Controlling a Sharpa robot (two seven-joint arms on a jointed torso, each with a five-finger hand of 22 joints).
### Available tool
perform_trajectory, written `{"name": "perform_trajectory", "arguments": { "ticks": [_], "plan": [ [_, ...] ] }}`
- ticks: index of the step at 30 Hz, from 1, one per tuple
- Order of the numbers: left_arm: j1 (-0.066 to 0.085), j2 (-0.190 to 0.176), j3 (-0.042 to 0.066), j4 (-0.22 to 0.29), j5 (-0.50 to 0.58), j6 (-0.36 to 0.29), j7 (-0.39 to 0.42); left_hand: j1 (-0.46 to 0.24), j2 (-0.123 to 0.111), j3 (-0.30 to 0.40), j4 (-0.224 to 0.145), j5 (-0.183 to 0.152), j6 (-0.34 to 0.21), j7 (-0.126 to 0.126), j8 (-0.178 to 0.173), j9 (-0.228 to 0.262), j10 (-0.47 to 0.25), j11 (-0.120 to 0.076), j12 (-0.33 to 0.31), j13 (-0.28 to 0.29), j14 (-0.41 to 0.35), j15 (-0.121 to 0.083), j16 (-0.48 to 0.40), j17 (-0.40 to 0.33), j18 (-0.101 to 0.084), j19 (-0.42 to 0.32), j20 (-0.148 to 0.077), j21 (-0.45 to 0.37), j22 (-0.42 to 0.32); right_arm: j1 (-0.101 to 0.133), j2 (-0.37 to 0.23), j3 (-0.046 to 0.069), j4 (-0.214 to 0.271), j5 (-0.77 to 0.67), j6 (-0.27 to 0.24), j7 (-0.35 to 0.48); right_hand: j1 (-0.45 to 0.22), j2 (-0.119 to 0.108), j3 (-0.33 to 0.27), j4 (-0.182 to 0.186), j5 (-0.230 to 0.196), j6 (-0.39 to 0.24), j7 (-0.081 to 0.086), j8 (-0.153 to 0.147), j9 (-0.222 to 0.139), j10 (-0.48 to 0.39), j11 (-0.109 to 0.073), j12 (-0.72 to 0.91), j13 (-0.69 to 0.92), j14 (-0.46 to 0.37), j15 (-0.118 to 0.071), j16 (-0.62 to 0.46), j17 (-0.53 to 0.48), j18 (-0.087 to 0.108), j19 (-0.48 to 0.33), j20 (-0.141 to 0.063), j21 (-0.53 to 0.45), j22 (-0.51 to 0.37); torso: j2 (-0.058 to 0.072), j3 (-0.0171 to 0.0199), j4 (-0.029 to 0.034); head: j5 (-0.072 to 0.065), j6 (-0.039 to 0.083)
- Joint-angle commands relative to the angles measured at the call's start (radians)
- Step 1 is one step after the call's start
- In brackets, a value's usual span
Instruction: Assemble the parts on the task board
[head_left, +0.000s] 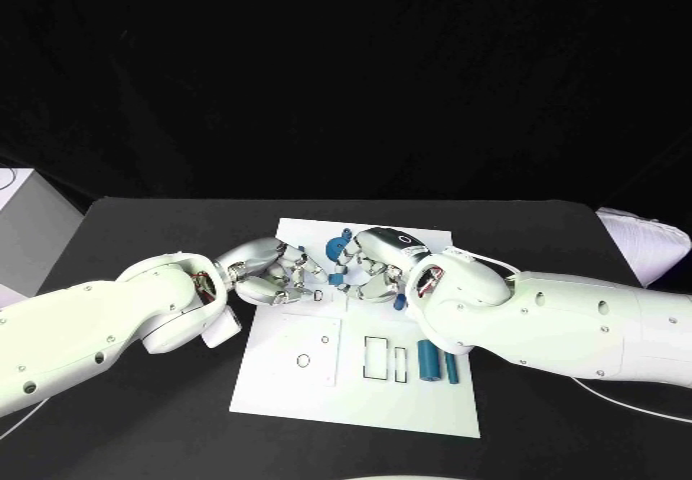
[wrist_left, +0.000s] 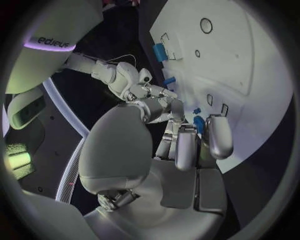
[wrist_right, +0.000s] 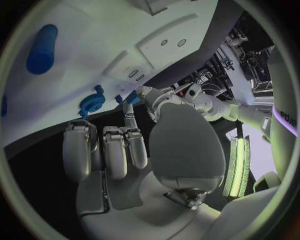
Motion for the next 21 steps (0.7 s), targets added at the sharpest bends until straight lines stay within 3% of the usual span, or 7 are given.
{"name": "perform_trajectory", "arguments": {
  "ticks": [1, 2, 5, 21],
  "plan": [
    [0.000, 0.005, 0.000, 0.005, -0.062, 0.023, 0.021, -0.014, -0.002, 0.023, -0.014, 0.054, -0.002, -0.009, -0.009, -0.003, -0.003, -0.013, 0.015, 0.011, 0.051, -0.010, 0.004, 0.116, -0.011, 0.003, -0.006, 0.009, 0.007, 0.001, 0.003, 0.000, -0.002, 0.009, 0.032, 0.001, -0.009, -0.002, 0.000, 0.004, 0.000, -0.003, 0.002, 0.003, 0.001, 0.088, -0.009, 0.002, 0.241, 0.105, -0.006, 0.006, 0.258, -0.014, 0.027, -0.004, 0.005, 0.161, 0.001, 0.0005, -0.0003, 0.000, 0.000],
    [0.000, 0.007, 0.000, 0.005, -0.066, 0.022, 0.023, -0.020, -0.001, 0.032, -0.022, 0.077, -0.007, -0.015, -0.015, -0.004, -0.001, -0.017, 0.029, 0.025, 0.053, -0.013, 0.005, 0.120, -0.012, 0.007, -0.009, 0.012, 0.013, 0.001, 0.004, 0.000, -0.003, 0.009, 0.034, 0.001, -0.009, -0.002, 0.000, 0.004, 0.000, -0.003, 0.002, 0.003, 0.001, 0.088, -0.009, 0.002, 0.241, 0.105, -0.006, 0.006, 0.258, -0.014, 0.027, -0.004, 0.005, 0.161, 0.001, 0.0007, -0.0007, 0.000, 0.000],
    [0.000, 0.009, 0.000, 0.006, -0.070, 0.019, 0.028, -0.023, 0.000, 0.037, -0.028, 0.086, -0.010, -0.021, -0.019, -0.005, -0.001, -0.020, 0.037, 0.033, 0.053, -0.016, 0.005, 0.122, -0.013, 0.008, -0.010, 0.014, 0.016, 0.001, 0.006, 0.000, -0.005, 0.008, 0.037, 0.000, -0.009, -0.002, 0.000, 0.004, 0.000, -0.003, 0.002, 0.003, 0.001, 0.088, -0.009, 0.002, 0.241, 0.105, -0.006, 0.006, 0.258, -0.014, 0.027, -0.004, 0.005, 0.161, 0.001, 0.0009, -0.0012, -0.001, 0.000],
    [0.000, 0.016, 0.000, 0.003, -0.090, 0.038, 0.007, -0.030, 0.001, 0.044, -0.036, 0.101, -0.006, -0.024, -0.020, -0.004, 0.002, -0.024, 0.053, 0.050, 0.055, -0.020, 0.007, 0.127, -0.014, 0.012, -0.015, 0.018, 0.023, 0.001, 0.005, 0.000, 0.003, -0.012, 0.015, 0.005, -0.009, -0.002, -0.001, 0.004, 0.001, -0.004, 0.003, 0.003, 0.001, 0.088, -0.009, 0.002, 0.241, 0.105, -0.006, 0.006, 0.259, -0.014, 0.027, -0.004, 0.006, 0.162, 0.002, 0.0023, -0.0007, -0.002, -0.005]
  ]
}}
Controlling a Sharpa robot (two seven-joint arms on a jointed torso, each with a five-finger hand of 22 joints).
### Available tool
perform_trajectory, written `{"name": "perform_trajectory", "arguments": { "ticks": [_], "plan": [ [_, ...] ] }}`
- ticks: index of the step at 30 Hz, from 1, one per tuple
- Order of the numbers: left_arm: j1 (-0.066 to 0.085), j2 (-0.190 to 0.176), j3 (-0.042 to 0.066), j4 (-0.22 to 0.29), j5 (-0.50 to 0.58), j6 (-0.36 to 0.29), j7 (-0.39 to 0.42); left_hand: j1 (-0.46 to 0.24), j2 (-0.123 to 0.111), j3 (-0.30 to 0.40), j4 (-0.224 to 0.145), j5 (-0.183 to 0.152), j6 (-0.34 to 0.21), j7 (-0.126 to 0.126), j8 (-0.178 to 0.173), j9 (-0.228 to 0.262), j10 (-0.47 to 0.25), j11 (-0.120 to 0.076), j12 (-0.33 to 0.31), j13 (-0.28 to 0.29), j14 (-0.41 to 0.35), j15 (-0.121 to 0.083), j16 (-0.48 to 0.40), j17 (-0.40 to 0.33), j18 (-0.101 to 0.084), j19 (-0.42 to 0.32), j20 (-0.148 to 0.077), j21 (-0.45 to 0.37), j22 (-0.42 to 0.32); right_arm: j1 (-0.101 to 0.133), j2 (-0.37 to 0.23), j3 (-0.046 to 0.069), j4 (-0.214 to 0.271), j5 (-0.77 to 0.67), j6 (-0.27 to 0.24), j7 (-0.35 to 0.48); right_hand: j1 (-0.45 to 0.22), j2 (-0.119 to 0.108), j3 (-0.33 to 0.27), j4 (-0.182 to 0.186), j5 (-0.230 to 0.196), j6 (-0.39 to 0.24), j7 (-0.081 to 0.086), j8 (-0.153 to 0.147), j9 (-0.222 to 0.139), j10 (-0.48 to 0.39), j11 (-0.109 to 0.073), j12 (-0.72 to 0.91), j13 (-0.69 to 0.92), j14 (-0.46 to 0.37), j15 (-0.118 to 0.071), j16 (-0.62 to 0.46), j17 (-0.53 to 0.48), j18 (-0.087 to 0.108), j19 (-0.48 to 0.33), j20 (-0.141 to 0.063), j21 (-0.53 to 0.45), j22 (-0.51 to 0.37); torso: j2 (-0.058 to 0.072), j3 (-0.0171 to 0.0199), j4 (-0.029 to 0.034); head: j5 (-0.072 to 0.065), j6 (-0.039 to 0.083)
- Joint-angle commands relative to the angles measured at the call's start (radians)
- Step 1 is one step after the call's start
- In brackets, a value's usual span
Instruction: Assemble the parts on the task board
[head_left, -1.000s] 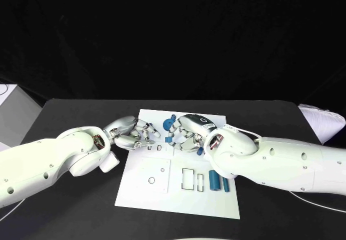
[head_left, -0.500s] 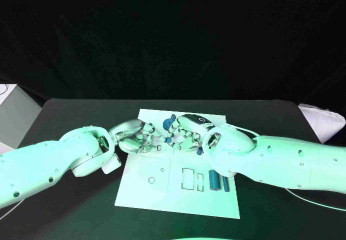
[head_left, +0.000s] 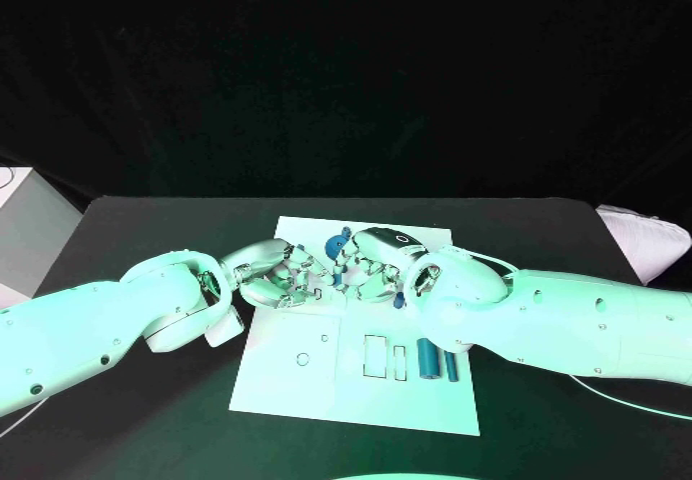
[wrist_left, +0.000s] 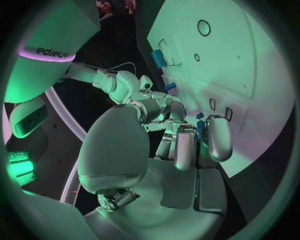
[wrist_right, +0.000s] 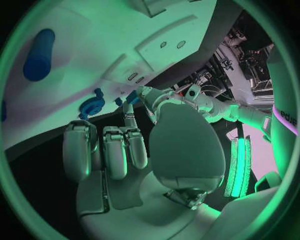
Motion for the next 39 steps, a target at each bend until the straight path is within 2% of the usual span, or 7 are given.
{"name": "perform_trajectory", "arguments": {
  "ticks": [1, 16, 39],
  "plan": [
    [0.000, 0.002, 0.000, 0.000, -0.019, 0.027, -0.006, -0.004, 0.007, 0.006, -0.001, 0.006, 0.001, -0.003, -0.003, -0.001, 0.000, -0.008, 0.006, 0.002, 0.053, -0.008, 0.003, 0.126, -0.014, 0.002, -0.005, 0.006, 0.000, 0.000, -0.001, 0.000, 0.004, -0.018, -0.004, 0.006, -0.009, -0.002, -0.001, 0.004, 0.001, -0.003, 0.002, 0.004, 0.001, 0.088, -0.009, 0.002, 0.241, 0.105, -0.006, 0.006, 0.259, -0.014, 0.027, -0.005, 0.006, 0.161, 0.000, 0.0002, -0.0005, 0.000, -0.001],
    [0.000, 0.000, 0.001, -0.008, -0.023, 0.020, -0.019, -0.009, 0.006, 0.008, -0.003, 0.013, 0.005, 0.000, -0.002, 0.000, 0.002, -0.006, 0.013, 0.011, 0.053, -0.007, 0.003, 0.126, -0.014, 0.002, -0.006, 0.007, 0.002, 0.000, -0.005, 0.000, 0.013, -0.026, -0.010, 0.007, -0.004, -0.002, 0.000, 0.002, 0.003, -0.004, 0.001, 0.004, 0.001, 0.088, -0.009, 0.003, 0.242, 0.105, -0.006, 0.007, 0.261, -0.015, 0.030, -0.005, 0.012, 0.165, -0.001, -0.0017, 0.0002, -0.002, -0.006],
    [0.000, 0.007, 0.001, -0.013, -0.024, 0.038, -0.033, -0.010, 0.006, 0.008, -0.004, 0.015, 0.006, 0.001, -0.002, 0.001, 0.001, -0.006, 0.014, 0.011, 0.054, -0.007, 0.004, 0.129, -0.015, 0.003, -0.006, 0.008, 0.003, 0.000, 0.000, 0.000, 0.030, -0.051, -0.032, 0.008, 0.004, -0.001, 0.002, -0.002, 0.007, -0.004, 0.001, 0.005, 0.003, 0.088, -0.010, 0.001, 0.241, 0.105, -0.006, 0.007, 0.261, -0.016, 0.032, -0.005, 0.015, 0.167, -0.001, -0.0010, 0.0006, 0.002, -0.010]
  ]
}}
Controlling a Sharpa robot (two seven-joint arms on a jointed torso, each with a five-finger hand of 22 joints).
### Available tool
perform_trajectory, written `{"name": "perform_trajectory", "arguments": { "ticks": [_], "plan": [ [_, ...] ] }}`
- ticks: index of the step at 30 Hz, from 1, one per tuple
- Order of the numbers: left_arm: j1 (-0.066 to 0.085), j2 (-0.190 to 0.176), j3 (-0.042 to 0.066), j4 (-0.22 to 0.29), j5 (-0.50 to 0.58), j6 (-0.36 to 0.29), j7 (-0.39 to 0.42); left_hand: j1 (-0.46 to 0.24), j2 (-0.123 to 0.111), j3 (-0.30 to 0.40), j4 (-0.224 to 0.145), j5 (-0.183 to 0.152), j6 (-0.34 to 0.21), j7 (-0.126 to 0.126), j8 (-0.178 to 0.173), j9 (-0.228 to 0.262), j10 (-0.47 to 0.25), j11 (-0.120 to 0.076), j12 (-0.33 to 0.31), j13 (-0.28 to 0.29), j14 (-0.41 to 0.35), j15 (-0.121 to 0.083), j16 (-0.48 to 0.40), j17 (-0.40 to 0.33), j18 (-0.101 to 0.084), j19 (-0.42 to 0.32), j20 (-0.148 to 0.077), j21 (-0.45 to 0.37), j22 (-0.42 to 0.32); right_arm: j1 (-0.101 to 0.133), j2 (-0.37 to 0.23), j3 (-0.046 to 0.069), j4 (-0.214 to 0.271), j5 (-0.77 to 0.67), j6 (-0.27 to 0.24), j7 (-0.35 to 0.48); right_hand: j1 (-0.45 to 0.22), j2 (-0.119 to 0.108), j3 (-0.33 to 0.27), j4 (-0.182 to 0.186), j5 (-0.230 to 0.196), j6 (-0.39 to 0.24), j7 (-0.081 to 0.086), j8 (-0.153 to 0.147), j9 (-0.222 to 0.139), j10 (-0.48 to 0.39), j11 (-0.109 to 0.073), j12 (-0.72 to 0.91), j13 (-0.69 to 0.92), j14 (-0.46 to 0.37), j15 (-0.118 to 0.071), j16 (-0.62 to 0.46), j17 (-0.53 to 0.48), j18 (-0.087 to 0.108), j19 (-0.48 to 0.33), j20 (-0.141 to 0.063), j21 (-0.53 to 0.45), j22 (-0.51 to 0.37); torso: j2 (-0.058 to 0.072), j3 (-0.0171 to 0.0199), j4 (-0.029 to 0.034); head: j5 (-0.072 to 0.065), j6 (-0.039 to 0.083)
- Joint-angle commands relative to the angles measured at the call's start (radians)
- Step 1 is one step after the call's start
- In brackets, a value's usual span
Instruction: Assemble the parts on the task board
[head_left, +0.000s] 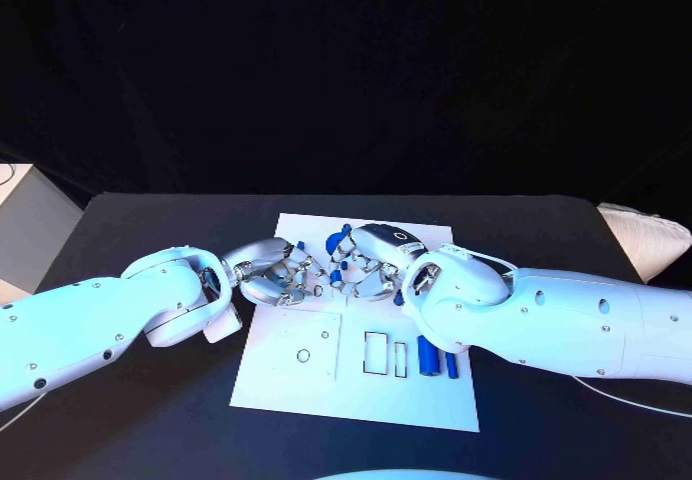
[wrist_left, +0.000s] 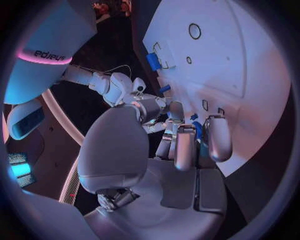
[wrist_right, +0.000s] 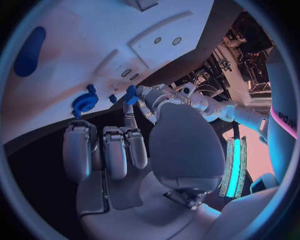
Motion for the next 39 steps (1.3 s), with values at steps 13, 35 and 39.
{"name": "perform_trajectory", "arguments": {
  "ticks": [13, 35, 39],
  "plan": [
    [0.000, 0.004, 0.000, 0.000, -0.001, 0.021, -0.002, 0.001, 0.010, 0.005, -0.001, 0.005, 0.007, 0.000, -0.002, 0.000, -0.001, -0.004, 0.006, 0.000, 0.055, -0.006, 0.005, 0.132, -0.015, 0.003, -0.006, 0.004, 0.001, 0.000, 0.003, 0.000, 0.011, -0.027, -0.003, 0.006, 0.005, -0.001, 0.003, -0.003, 0.007, -0.003, 0.000, 0.006, 0.002, 0.088, -0.010, 0.002, 0.242, 0.106, -0.006, 0.004, 0.262, -0.017, 0.033, -0.005, 0.007, 0.169, 0.001, 0.0001, -0.0004, 0.001, -0.002],
    [0.000, 0.003, 0.001, -0.004, 0.007, 0.023, 0.001, 0.000, 0.010, 0.005, -0.003, 0.006, 0.006, -0.004, -0.003, 0.000, 0.000, -0.006, 0.009, 0.003, 0.056, -0.007, 0.006, 0.135, -0.015, 0.002, -0.005, 0.004, 0.001, 0.000, 0.008, 0.000, 0.001, -0.029, 0.003, -0.001, 0.007, 0.000, 0.003, -0.004, 0.006, -0.003, 0.000, 0.006, 0.002, 0.088, -0.010, 0.002, 0.242, 0.106, -0.007, 0.004, 0.261, -0.017, 0.033, -0.005, 0.007, 0.170, -0.001, 0.0000, -0.0005, -0.002, -0.002],
    [0.000, -0.006, 0.001, -0.010, 0.007, 0.021, 0.000, -0.001, 0.011, 0.005, -0.003, 0.006, 0.007, -0.004, -0.003, 0.000, -0.001, -0.006, 0.008, 0.002, 0.056, -0.007, 0.006, 0.134, -0.015, 0.003, -0.005, 0.004, 0.002, 0.000, 0.008, 0.000, -0.002, -0.032, 0.002, -0.004, 0.007, 0.000, 0.003, -0.004, 0.006, -0.003, 0.000, 0.007, 0.002, 0.088, -0.010, 0.003, 0.242, 0.106, -0.006, 0.004, 0.262, -0.017, 0.033, -0.005, 0.008, 0.170, 0.000, 0.0004, -0.0004, -0.003, -0.001]
  ]
}}
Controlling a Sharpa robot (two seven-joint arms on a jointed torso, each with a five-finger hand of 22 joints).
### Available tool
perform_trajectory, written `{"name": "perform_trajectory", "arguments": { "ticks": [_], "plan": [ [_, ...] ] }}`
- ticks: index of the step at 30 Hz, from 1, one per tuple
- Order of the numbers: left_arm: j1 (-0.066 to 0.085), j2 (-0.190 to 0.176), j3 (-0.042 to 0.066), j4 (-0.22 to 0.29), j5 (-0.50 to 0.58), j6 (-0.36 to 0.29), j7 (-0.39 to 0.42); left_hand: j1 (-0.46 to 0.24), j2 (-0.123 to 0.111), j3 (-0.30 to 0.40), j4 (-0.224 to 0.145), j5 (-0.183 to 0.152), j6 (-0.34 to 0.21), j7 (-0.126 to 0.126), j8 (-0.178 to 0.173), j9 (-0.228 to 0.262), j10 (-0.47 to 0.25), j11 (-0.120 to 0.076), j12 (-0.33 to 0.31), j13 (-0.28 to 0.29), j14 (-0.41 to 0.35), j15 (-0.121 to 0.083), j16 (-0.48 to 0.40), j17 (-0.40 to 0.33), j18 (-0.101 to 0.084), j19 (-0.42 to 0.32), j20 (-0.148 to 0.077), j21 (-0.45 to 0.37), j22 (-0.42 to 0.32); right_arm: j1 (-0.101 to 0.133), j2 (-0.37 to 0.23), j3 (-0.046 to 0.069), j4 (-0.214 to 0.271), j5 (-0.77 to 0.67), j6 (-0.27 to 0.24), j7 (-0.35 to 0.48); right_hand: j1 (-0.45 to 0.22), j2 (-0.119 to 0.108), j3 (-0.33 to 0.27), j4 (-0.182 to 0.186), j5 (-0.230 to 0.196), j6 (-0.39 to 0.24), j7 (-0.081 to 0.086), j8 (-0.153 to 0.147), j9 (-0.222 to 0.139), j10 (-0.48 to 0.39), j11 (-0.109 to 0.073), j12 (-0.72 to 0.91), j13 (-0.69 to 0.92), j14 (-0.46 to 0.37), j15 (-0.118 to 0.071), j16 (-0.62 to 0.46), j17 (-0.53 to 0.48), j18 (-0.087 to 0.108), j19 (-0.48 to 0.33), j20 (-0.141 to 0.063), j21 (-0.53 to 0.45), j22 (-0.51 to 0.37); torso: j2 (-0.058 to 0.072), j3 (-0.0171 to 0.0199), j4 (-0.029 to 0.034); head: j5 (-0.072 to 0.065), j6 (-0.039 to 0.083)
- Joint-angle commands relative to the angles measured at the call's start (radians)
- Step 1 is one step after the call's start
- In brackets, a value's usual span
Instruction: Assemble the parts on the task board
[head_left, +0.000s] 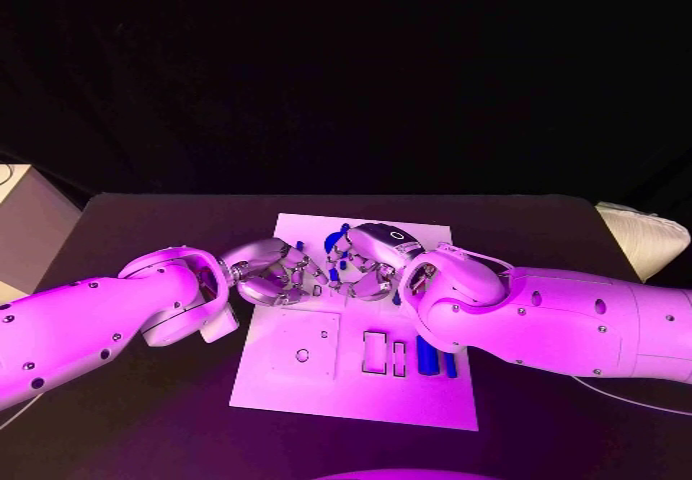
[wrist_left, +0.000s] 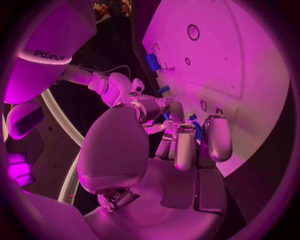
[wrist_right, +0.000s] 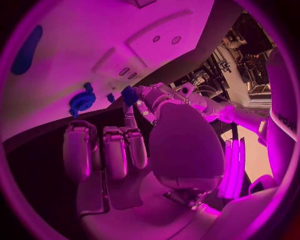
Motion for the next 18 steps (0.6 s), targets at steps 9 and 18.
{"name": "perform_trajectory", "arguments": {
  "ticks": [9, 18],
  "plan": [
    [0.000, -0.031, 0.002, -0.024, 0.029, 0.004, 0.006, -0.008, 0.010, 0.005, -0.004, 0.006, 0.016, 0.003, 0.001, 0.003, 0.000, -0.007, 0.008, 0.002, 0.056, -0.007, 0.005, 0.133, -0.015, 0.002, -0.006, 0.005, 0.000, 0.000, 0.008, 0.000, -0.023, -0.009, -0.023, 0.006, 0.007, 0.001, 0.003, -0.004, 0.000, -0.002, -0.001, 0.007, 0.001, 0.089, -0.009, 0.003, 0.242, 0.106, -0.006, 0.004, 0.262, -0.017, 0.033, -0.005, 0.005, 0.171, 0.000, -0.0014, 0.0005, -0.001, 0.001],
    [0.001, -0.059, 0.004, -0.034, 0.216, -0.060, 0.051, -0.025, 0.009, -0.007, 0.000, -0.002, 0.029, 0.016, 0.005, 0.006, -0.010, 0.002, 0.003, -0.008, 0.047, -0.001, -0.005, 0.112, -0.010, -0.014, -0.002, -0.004, -0.022, -0.025, 0.031, -0.005, -0.077, 0.056, -0.169, 0.097, 0.008, 0.003, 0.004, -0.004, -0.002, -0.003, -0.001, 0.007, 0.002, 0.088, -0.009, 0.002, 0.241, 0.105, -0.006, 0.003, 0.259, -0.015, 0.030, -0.005, -0.003, 0.166, 0.001, -0.0008, 0.0001, 0.008, 0.001]
  ]
}}
